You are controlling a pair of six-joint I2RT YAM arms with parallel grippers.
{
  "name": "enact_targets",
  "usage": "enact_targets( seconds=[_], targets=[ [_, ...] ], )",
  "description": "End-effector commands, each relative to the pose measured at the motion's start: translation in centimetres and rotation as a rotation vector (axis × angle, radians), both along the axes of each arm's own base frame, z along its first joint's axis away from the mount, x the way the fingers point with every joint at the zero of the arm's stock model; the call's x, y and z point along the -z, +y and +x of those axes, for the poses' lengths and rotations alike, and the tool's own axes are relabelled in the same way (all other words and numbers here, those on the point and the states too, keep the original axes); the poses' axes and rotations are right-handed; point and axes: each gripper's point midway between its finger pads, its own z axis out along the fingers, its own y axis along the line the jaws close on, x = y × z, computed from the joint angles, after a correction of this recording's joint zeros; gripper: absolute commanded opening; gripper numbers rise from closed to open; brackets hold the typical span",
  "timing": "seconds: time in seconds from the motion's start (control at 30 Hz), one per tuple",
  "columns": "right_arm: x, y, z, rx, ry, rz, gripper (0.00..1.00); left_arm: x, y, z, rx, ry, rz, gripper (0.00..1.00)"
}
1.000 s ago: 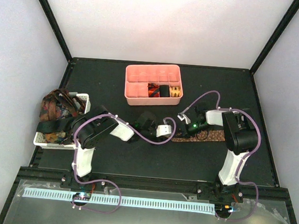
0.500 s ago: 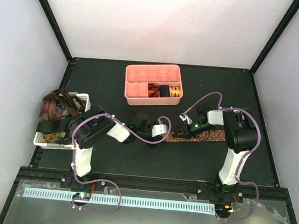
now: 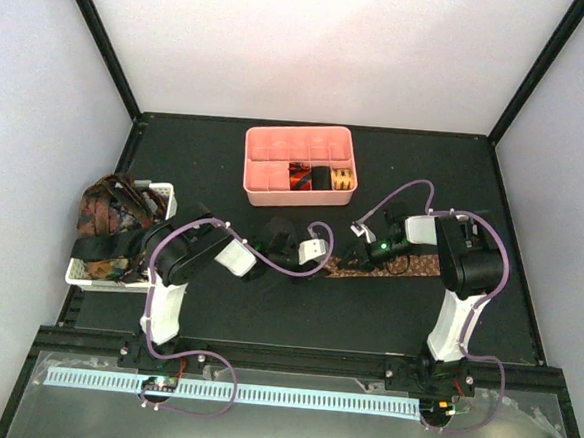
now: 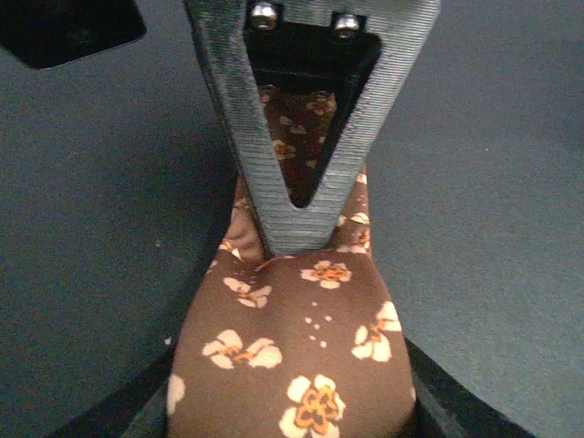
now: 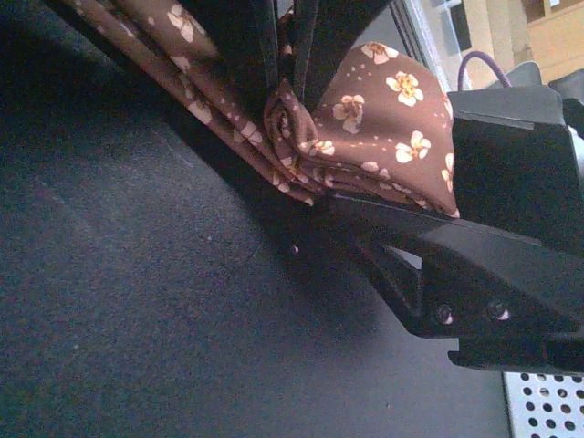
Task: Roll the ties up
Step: Roll the tie at the center of the board.
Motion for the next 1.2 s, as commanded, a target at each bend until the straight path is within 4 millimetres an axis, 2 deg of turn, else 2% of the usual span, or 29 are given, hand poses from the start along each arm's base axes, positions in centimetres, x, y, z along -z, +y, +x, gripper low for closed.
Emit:
enact_targets(
  seconds=[0.0, 0.17, 0.33, 0.4, 0.47, 0.53, 0.67, 0.8, 0.9, 1.07, 1.1, 1.17],
  targets=[
    [1.4, -1.2, 0.1, -0.009, -0.020, -0.101, 0.08, 1.9, 0.3, 0.2, -0.002, -0.028, 0.133, 0.37],
    [-0.4, -2.0, 0.8, -0.025, -0.052, -0.095, 0.24, 2.9, 1.6, -0.7, 0.013, -0.085, 0.284, 0.31],
    [-2.8, -3.0, 1.5, -0.040, -0.103, -0.092, 0.35, 4.0, 2.4, -1.5, 0.033, -0.094, 0.399, 0.29],
    [-4.0, -2.9, 1.6, -0.042, -0.118, -0.074, 0.41, 4.3, 2.7, -1.6, 0.035, -0.095, 0.422, 0.28],
    [-5.3, -2.3, 1.6, -0.026, -0.115, -0.024, 0.50, 4.4, 2.6, -1.5, 0.035, -0.099, 0.431, 0.28],
    [-6.1, -1.4, 1.3, -0.021, -0.098, 0.014, 0.53, 4.5, 2.6, -1.6, 0.036, -0.097, 0.436, 0.28],
    [-5.4, 0.1, 0.0, -0.076, -0.052, -0.002, 0.45, 4.5, 2.4, -1.3, 0.031, -0.098, 0.442, 0.29],
    [-3.4, 0.2, -0.7, -0.094, -0.006, -0.056, 0.45, 4.6, 2.4, -1.3, 0.028, -0.096, 0.449, 0.29],
    [-2.6, 0.3, -0.7, -0.094, 0.003, -0.072, 0.43, 4.6, 2.3, -1.3, 0.027, -0.096, 0.448, 0.30],
    [-2.1, 0.2, -0.1, -0.088, -0.027, -0.099, 0.07, 4.6, 2.4, -1.2, 0.026, -0.098, 0.450, 0.30],
    [-2.2, 0.2, -0.1, -0.089, -0.029, -0.101, 0.02, 4.6, 2.4, -1.2, 0.025, -0.098, 0.451, 0.30],
    [-2.0, -0.1, -0.2, -0.087, -0.028, -0.108, 0.02, 4.7, 2.5, -1.2, 0.021, -0.098, 0.454, 0.30]
  ],
)
